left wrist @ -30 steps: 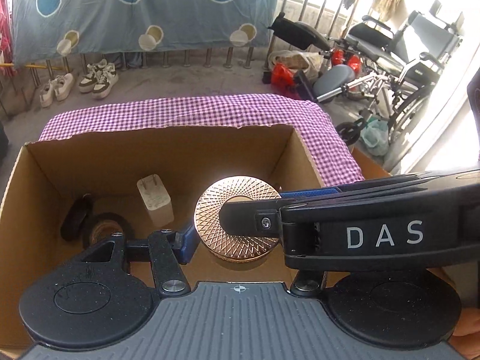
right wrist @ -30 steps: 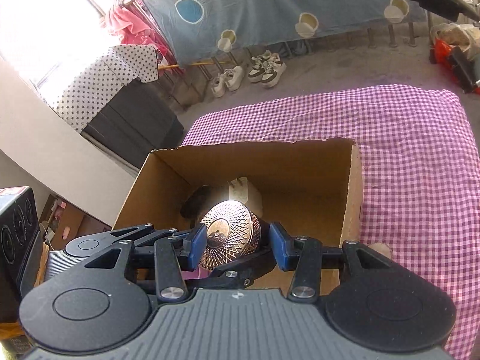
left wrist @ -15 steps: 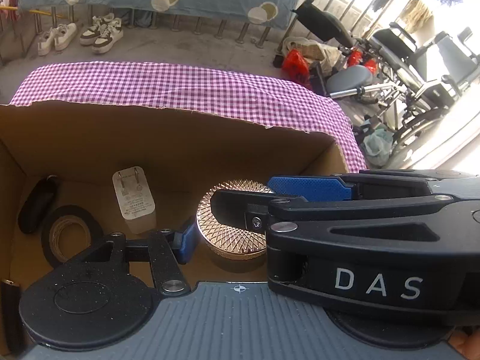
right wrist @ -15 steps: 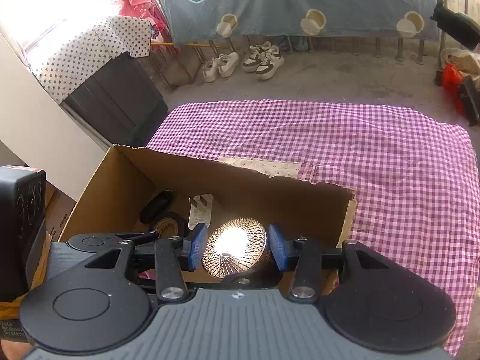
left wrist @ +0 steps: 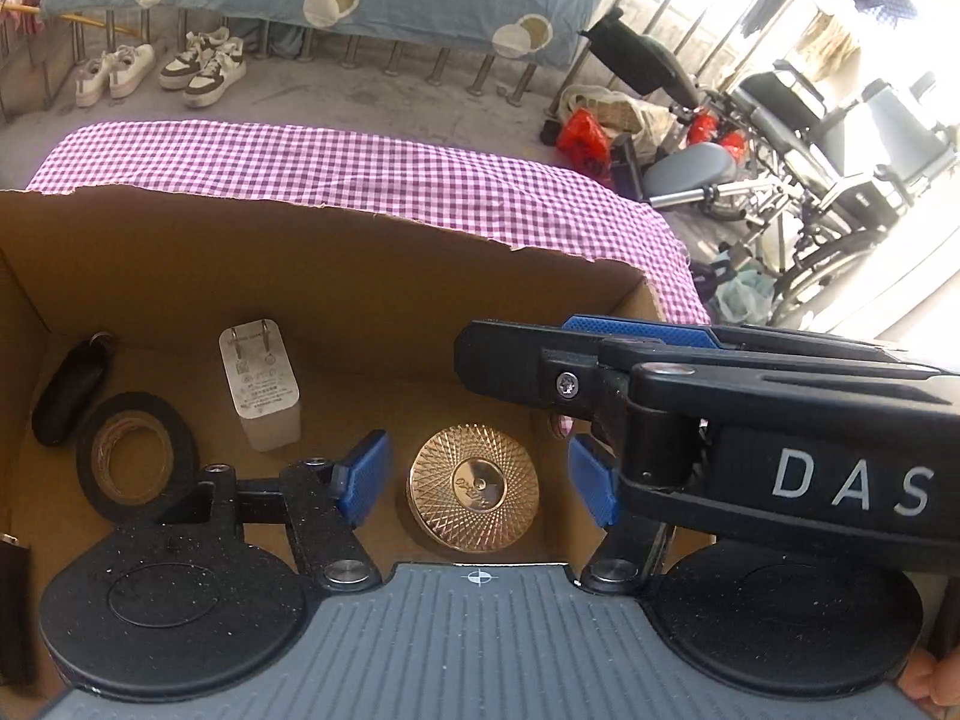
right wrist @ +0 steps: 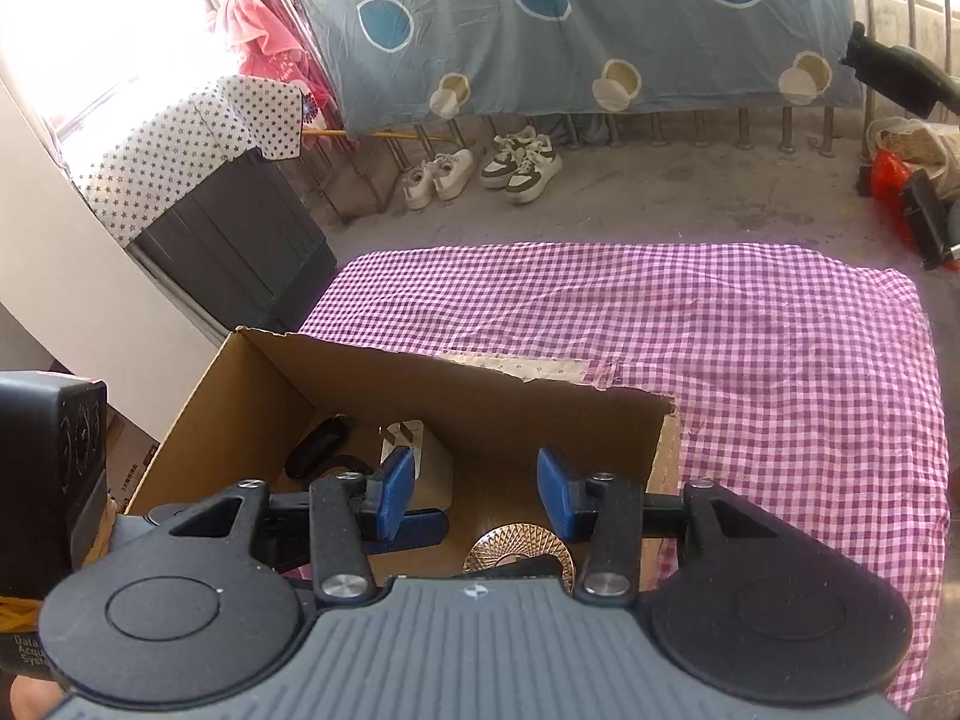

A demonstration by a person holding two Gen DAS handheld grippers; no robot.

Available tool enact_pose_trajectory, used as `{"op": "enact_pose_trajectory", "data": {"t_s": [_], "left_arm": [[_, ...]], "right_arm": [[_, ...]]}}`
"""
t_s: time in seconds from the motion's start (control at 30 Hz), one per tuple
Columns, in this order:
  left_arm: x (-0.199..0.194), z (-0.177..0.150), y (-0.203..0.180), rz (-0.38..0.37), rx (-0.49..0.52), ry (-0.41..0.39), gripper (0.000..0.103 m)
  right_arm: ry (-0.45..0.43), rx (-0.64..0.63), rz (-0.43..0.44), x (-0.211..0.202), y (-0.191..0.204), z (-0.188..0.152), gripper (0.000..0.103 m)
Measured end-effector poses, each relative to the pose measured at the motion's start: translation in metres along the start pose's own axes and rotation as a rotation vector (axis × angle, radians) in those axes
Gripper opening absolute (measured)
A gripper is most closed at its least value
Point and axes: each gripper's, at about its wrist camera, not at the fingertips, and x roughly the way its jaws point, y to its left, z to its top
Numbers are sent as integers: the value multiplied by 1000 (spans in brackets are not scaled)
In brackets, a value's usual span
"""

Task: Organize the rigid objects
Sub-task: 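Lower the gold-lidded jar into the box and open the right gripper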

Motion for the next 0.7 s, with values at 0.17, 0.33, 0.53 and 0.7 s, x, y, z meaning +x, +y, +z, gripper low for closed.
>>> {"op": "enact_pose_trajectory", "data": {"t_s": [0.17,0.33,0.53,0.7], "left_arm": [[-39,-12,-11,-27,46,-70,69],[-95,-36,-27,-50,125,-158,74],[-151,-86,-19,-62,191,-211,81],[-179,-129,11,-37,172,-239,82]], "right_arm": [[-92,19,17,-46,11,-10,49],[-177,26,32,-98,29,-31,50],[-265,40,115,-155,60,-77,53],[-277,33,189,-173,85,-120,57]]}}
